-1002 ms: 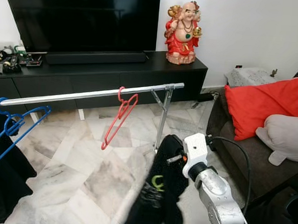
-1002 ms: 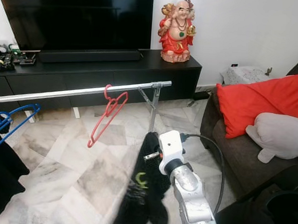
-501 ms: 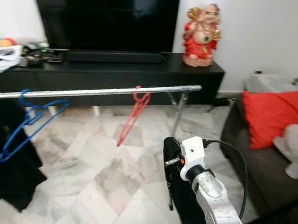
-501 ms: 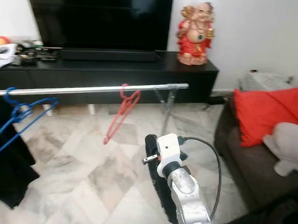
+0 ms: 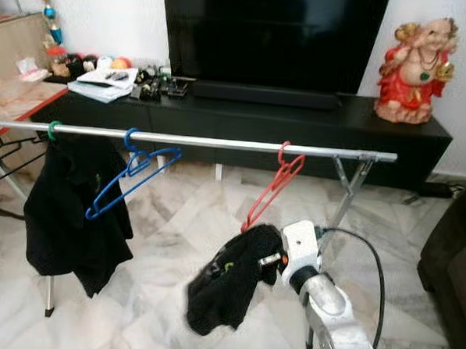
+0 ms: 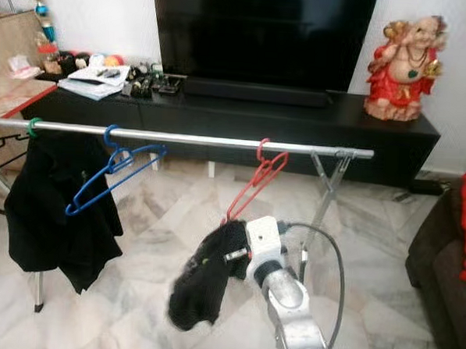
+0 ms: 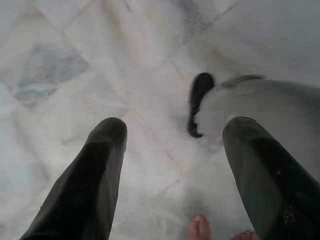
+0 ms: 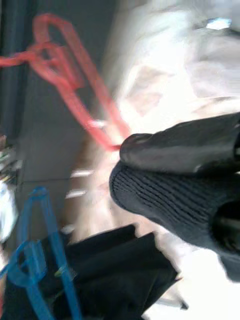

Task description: Hang hanger

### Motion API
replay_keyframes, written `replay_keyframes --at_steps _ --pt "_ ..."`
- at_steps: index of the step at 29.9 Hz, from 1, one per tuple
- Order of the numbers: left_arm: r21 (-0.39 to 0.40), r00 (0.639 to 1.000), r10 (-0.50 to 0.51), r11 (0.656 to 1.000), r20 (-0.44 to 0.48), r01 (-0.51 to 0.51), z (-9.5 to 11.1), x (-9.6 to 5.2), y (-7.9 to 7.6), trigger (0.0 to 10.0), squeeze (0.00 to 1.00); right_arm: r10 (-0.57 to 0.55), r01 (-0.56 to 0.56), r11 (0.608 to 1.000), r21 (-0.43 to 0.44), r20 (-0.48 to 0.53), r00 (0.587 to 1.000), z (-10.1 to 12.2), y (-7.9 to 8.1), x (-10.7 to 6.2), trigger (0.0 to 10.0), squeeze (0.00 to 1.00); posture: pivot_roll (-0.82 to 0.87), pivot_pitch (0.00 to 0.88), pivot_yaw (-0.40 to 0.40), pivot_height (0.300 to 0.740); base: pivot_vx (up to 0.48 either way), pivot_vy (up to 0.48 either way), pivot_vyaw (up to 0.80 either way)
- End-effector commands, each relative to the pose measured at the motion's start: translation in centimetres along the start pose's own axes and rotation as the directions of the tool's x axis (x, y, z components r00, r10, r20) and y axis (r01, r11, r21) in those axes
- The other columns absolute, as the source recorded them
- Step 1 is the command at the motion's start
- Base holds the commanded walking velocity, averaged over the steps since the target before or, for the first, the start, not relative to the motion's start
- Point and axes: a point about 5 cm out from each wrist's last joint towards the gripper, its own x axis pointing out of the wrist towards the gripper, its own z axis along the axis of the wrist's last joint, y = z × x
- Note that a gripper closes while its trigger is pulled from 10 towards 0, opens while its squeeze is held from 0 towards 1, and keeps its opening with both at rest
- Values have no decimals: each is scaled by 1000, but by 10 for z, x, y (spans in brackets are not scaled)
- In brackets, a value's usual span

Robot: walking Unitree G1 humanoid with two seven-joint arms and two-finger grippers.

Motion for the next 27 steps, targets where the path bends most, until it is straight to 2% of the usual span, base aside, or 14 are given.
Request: replay_keyframes --at_steps 1,2,3,6,8,11,12,13,14,15,18,24,27 --pt "19 1000 8 1000 26 -8 4 0 4 10000 0 -36 36 999 27 -8 999 -4 -1 2 10000 0 127 0 17 740 0 0 0" --pt "20 999 8 1000 39 -9 5 0 4 10000 0 -69 71 996 56 -34 997 -10 -4 1 10000 0 127 0 17 740 0 0 0" --pt "35 997 13 999 74 -15 8 0 4 10000 0 -140 152 981 120 -107 984 -26 -10 -1 10000 0 128 0 19 740 0 0 0" --pt "46 992 24 999 123 -29 11 -1 4 10000 0 -201 231 957 175 -176 964 -45 -14 -6 10000 0 125 0 21 740 0 0 0" --pt "46 992 24 998 126 -30 12 -1 4 10000 0 -203 235 956 179 -180 963 -46 -14 -7 10000 0 125 0 21 740 0 0 0" --pt "63 983 28 997 182 -40 16 -2 4 10000 0 -257 308 929 204 -241 936 -63 -18 -15 10000 0 125 0 23 740 0 0 0" --pt "59 954 13 998 300 -32 46 -2 12 10000 0 -278 340 915 218 -271 922 -73 -20 -20 10000 0 129 0 21 740 0 0 0" --pt "59 954 13 998 300 -32 46 -2 12 10000 0 -278 340 915 218 -271 922 -73 -20 -20 10000 0 129 0 21 740 0 0 0" --pt "128 892 20 988 452 -88 91 -7 25 10000 0 -284 358 903 236 -298 912 -80 -20 -23 10000 0 129 0 21 740 0 0 0" --pt "133 865 15 987 502 -95 105 -10 26 10000 0 -286 370 893 256 -313 906 -85 -20 -25 10000 0 129 0 20 740 0 0 0" --pt "130 836 2 988 548 -87 114 -13 20 10000 0 -297 398 876 273 -346 890 -94 -20 -30 10000 0 138 0 18 740 0 0 0" --pt "125 815 -47 992 578 -31 117 -14 12 10000 0 -289 392 878 275 -349 891 -98 -17 -32 10000 0 120 0 26 740 0 0 0" --pt "119 795 -66 993 603 -8 121 -18 10 10000 0 -319 432 856 283 -368 873 -103 -21 -36 10000 0 122 0 28 740 0 0 0"
